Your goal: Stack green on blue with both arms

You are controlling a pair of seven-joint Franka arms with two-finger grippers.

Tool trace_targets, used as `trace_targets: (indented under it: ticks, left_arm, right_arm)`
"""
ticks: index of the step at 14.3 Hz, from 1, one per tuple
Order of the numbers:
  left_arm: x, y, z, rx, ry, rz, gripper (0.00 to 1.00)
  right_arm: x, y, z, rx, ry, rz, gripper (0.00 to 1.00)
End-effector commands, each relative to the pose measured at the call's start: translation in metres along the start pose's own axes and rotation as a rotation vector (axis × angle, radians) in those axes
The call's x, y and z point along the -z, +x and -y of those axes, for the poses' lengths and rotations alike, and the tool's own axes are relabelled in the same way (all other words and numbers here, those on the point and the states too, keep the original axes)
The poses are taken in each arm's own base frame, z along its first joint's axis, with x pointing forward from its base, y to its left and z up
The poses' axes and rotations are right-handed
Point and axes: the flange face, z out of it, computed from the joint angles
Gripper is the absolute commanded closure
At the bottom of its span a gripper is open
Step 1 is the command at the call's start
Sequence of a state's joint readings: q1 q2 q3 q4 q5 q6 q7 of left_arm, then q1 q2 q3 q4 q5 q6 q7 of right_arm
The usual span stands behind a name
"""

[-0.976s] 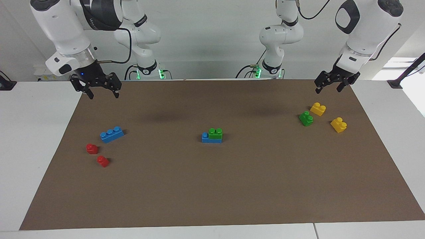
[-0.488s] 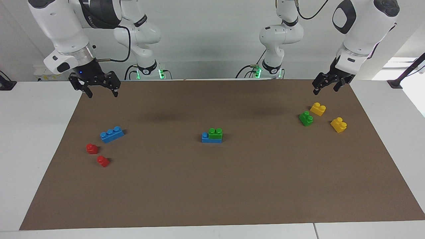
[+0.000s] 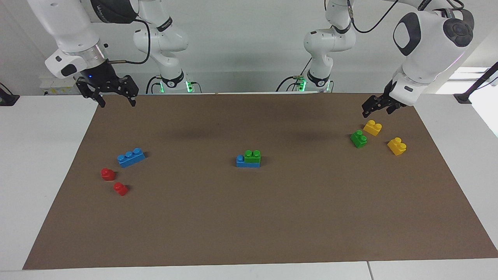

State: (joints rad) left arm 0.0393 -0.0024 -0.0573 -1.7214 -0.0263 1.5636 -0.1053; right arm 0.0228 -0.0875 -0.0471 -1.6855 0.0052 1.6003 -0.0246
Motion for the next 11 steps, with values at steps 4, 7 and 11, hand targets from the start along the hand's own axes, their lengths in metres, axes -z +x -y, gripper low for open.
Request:
trace_targets:
  ticks: [4, 7, 11]
  left_arm:
    - [0.04, 0.0, 0.001, -0.003, -0.01, -0.063, 0.0]
    - [0.043, 0.001, 0.002, -0.003, -0.015, -0.073, 0.0]
    - [0.043, 0.001, 0.003, -0.003, -0.016, -0.073, 0.0]
  right_arm:
    - [0.013, 0.008, 0.004, -0.012, -0.004, 0.007, 0.0]
    - [0.013, 0.009, 0.003, -0.014, -0.006, 0.008, 0.0]
    - [0.013, 0.008, 0.002, -0.016, -0.006, 0.013, 0.0]
